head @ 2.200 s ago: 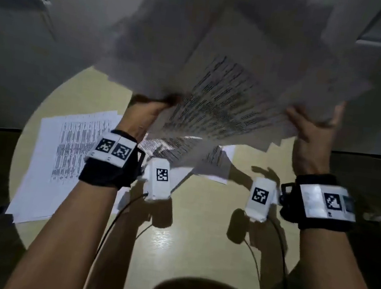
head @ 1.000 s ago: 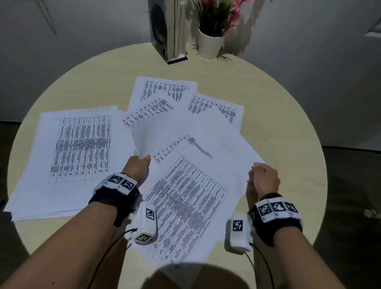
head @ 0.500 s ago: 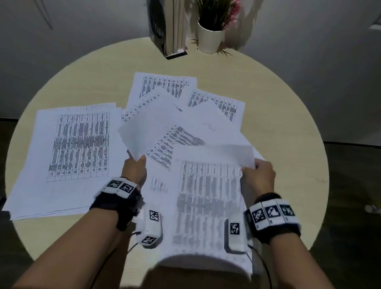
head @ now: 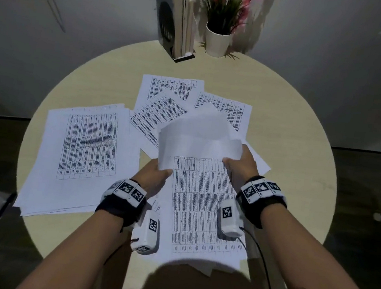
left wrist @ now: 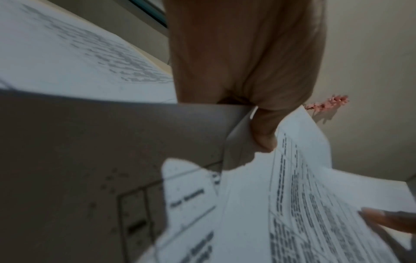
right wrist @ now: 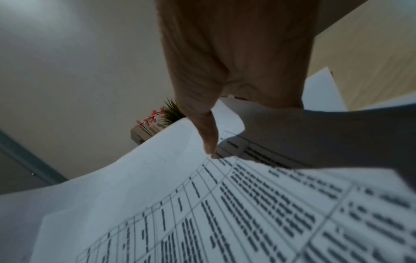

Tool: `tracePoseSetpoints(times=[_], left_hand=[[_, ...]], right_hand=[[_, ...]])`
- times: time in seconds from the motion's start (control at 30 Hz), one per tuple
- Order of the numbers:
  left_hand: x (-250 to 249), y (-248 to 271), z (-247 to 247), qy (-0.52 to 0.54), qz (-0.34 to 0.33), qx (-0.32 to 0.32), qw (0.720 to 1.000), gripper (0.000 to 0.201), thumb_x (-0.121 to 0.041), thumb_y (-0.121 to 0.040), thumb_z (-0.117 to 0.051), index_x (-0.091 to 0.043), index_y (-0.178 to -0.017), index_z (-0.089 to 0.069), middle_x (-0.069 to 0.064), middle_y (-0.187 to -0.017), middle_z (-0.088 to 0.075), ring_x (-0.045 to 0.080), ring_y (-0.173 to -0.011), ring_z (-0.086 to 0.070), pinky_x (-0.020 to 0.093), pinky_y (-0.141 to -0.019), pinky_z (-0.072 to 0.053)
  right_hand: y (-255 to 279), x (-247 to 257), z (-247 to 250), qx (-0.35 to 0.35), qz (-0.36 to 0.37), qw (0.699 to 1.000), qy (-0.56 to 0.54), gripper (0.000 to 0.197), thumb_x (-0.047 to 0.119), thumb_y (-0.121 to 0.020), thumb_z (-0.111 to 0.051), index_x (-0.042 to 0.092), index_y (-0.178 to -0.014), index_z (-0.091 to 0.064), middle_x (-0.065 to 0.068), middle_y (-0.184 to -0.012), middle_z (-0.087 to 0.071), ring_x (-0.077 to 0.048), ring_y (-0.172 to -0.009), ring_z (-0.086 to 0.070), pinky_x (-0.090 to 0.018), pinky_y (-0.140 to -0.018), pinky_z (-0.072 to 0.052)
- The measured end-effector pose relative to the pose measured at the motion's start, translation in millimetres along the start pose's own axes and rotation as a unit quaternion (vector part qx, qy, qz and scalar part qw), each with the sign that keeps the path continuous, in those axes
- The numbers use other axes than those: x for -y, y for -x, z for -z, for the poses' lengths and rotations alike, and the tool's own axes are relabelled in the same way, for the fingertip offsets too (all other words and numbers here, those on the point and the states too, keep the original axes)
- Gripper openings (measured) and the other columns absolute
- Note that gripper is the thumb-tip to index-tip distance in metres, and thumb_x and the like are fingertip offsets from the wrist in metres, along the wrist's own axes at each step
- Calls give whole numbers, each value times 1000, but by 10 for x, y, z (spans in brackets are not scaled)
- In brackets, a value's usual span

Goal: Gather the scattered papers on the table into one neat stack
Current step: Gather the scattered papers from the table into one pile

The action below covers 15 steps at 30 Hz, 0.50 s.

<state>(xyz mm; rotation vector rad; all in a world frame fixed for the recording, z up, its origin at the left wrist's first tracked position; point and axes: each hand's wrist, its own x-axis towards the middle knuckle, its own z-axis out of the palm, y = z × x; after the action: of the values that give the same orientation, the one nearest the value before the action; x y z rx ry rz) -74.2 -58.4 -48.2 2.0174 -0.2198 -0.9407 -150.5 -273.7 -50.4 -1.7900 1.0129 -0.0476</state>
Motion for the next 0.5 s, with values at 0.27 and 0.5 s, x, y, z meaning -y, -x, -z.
tracePoseSetpoints(times=[0.27,0.5], left_hand=[[174,-21,5,-20,77,71,994,52,-15,-91,-58,1,-137,-40,10,-110,-62,17,-101,-62,26,-84,-45],[168,-47,-108,104,67,-68,990,50,-40,-97,-38,2,-115,-58,18,-102,-66,27,-98,-60,33,-89,-40]], right_hand=[[122,-128,345,-175,-84,977,-84,34,1,-82,-59,1,-116,-63,-15,-103,-67,-27,-89,-61,-24,-77,-40],[437,-474,388,-208,-142,964,-81,38,5,-90,-53,-6,-127,-51,-28,-126,-57,-40,-109,-56,-37,-83,-42]])
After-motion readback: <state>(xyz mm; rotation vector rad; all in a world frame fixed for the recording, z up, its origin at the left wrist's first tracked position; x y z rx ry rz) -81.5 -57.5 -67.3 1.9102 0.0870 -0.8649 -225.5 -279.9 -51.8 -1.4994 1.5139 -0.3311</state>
